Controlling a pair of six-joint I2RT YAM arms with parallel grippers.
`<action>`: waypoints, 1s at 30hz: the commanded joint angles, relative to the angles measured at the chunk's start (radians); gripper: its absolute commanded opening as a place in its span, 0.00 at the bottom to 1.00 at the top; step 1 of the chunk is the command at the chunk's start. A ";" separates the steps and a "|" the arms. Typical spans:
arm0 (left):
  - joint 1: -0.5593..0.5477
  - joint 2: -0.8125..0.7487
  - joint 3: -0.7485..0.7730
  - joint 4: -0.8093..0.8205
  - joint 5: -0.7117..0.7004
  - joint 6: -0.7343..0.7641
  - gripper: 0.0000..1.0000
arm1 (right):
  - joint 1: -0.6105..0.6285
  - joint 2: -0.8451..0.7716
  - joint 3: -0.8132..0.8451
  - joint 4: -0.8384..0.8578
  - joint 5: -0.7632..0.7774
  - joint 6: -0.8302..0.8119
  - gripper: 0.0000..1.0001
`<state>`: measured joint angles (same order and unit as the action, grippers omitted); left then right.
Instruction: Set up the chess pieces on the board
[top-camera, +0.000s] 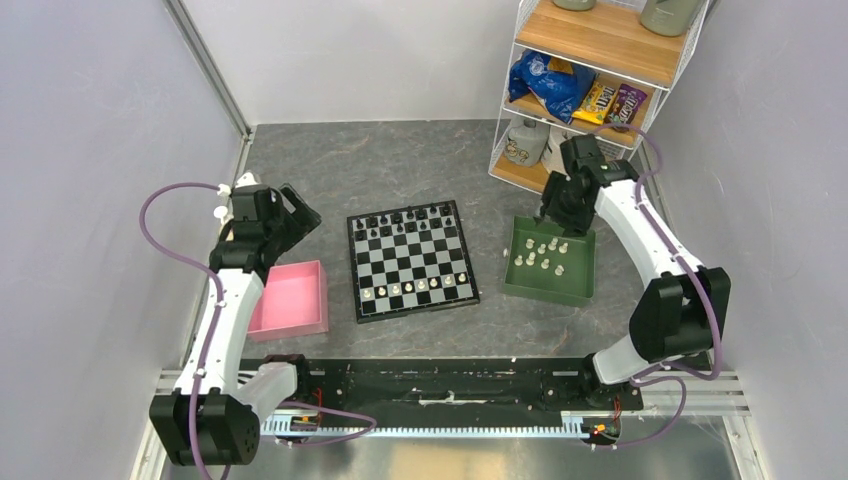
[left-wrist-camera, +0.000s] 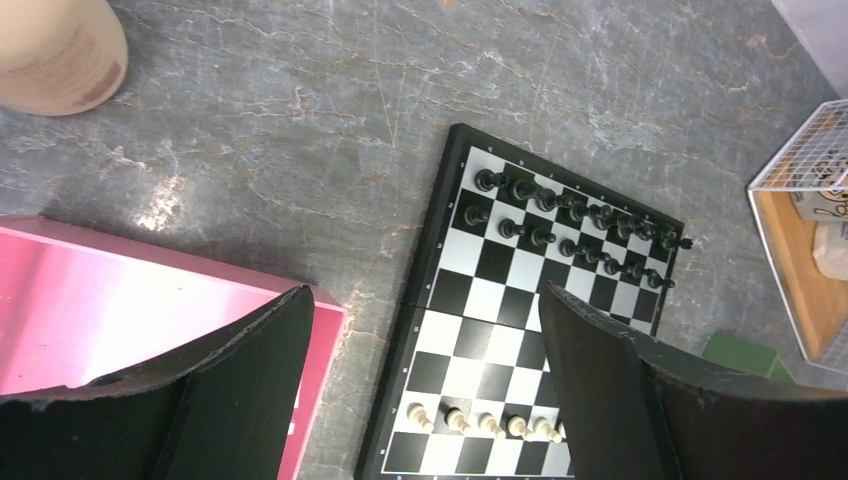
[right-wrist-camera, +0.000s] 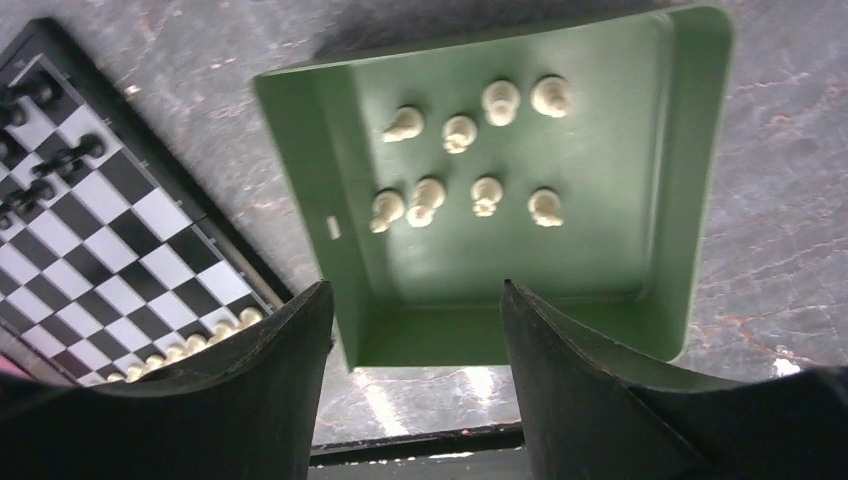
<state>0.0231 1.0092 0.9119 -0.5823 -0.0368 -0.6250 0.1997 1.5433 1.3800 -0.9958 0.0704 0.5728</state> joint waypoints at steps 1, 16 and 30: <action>0.003 -0.040 -0.004 -0.012 -0.023 0.068 0.90 | -0.103 -0.057 -0.095 0.089 -0.064 -0.051 0.69; 0.003 -0.114 -0.132 0.017 -0.029 0.102 0.89 | -0.153 -0.026 -0.252 0.180 -0.169 -0.121 0.55; 0.003 -0.152 -0.179 0.025 -0.050 0.105 0.89 | -0.095 0.082 -0.255 0.215 -0.113 -0.162 0.42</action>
<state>0.0231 0.8654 0.7216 -0.5808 -0.0612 -0.5591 0.0811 1.6028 1.1183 -0.8162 -0.0681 0.4301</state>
